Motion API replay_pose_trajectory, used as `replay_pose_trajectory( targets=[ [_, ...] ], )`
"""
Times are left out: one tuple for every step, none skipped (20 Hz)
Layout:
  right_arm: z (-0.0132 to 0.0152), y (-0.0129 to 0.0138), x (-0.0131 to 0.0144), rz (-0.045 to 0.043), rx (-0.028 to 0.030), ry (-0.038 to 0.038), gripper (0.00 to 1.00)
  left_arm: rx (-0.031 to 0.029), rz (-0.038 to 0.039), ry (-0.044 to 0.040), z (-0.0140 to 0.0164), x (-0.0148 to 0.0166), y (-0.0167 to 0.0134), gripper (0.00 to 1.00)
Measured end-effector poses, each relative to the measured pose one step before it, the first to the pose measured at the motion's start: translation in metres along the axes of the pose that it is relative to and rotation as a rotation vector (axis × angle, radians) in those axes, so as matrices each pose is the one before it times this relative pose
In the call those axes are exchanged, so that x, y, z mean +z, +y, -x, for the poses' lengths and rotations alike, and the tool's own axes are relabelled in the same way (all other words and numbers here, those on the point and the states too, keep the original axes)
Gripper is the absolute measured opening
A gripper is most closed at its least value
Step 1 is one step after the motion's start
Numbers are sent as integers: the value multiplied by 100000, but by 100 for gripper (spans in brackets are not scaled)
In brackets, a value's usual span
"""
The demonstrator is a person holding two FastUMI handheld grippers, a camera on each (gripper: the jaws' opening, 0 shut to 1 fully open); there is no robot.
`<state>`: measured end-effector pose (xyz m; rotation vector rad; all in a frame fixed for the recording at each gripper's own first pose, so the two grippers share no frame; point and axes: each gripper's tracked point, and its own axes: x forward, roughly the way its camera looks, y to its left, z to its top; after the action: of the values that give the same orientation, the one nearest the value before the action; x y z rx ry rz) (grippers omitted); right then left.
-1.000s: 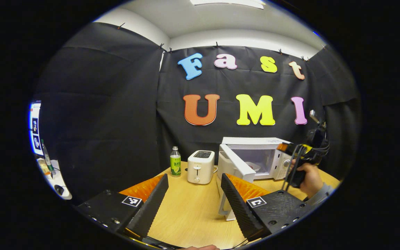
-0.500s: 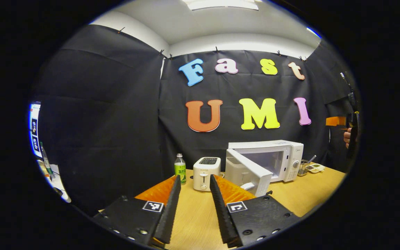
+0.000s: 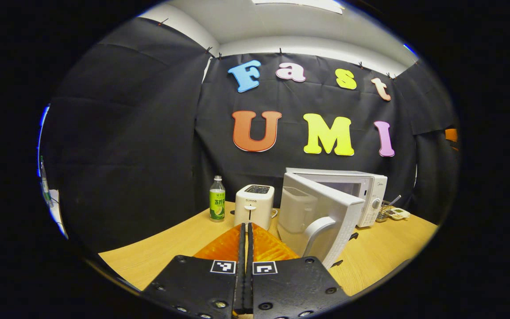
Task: Open the microwave oven with the left hand, put the food in, and close the microwave oven.
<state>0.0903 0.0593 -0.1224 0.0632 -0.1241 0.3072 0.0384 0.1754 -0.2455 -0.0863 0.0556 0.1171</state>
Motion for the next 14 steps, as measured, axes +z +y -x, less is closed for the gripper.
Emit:
replay_pose_trajectory(
  targets=[
    [486,-118,49,-181,523,1120,99,-1630,813,760,-635,-425,-637,0],
    [296,-309,345,-359,60,-238,99,-2044,146,558,-807,-971,-1024,0],
    [18,-153,518,86,-170,-535,99,-1158,-751,1511,-559,-676,-505,0],
    [146,-158,-78,915,-633,320,99,-854,-1138,349,183,-431,-278,0],
    [184,-312,-10,749,-615,86,99,-704,-219,555,-324,-254,-366,0],
    [360,-26,74,452,-140,160,99,-1367,-72,42,139,-170,-655,0],
    [263,35,48,390,284,33,99,-1155,284,-332,-225,51,-473,0],
    [56,-178,-26,442,-196,536,99,-1471,547,791,-190,-371,-672,0],
    [263,-284,54,39,-171,293,99,686,-410,301,-239,-187,-183,0],
    [279,-245,-70,131,-96,374,99,-432,-184,295,146,-30,-140,0],
    [210,-441,113,-623,-1327,196,99,-1402,408,71,-189,-46,-577,0],
    [247,-235,284,-469,-414,-435,99,-1455,1030,-209,-65,33,-536,0],
    [294,-90,429,-160,-47,-879,99,-1591,539,-401,-273,-21,-794,0],
    [86,-201,301,-31,-1013,-486,99,-1244,26,-343,-208,-2,-677,0]
  ],
)
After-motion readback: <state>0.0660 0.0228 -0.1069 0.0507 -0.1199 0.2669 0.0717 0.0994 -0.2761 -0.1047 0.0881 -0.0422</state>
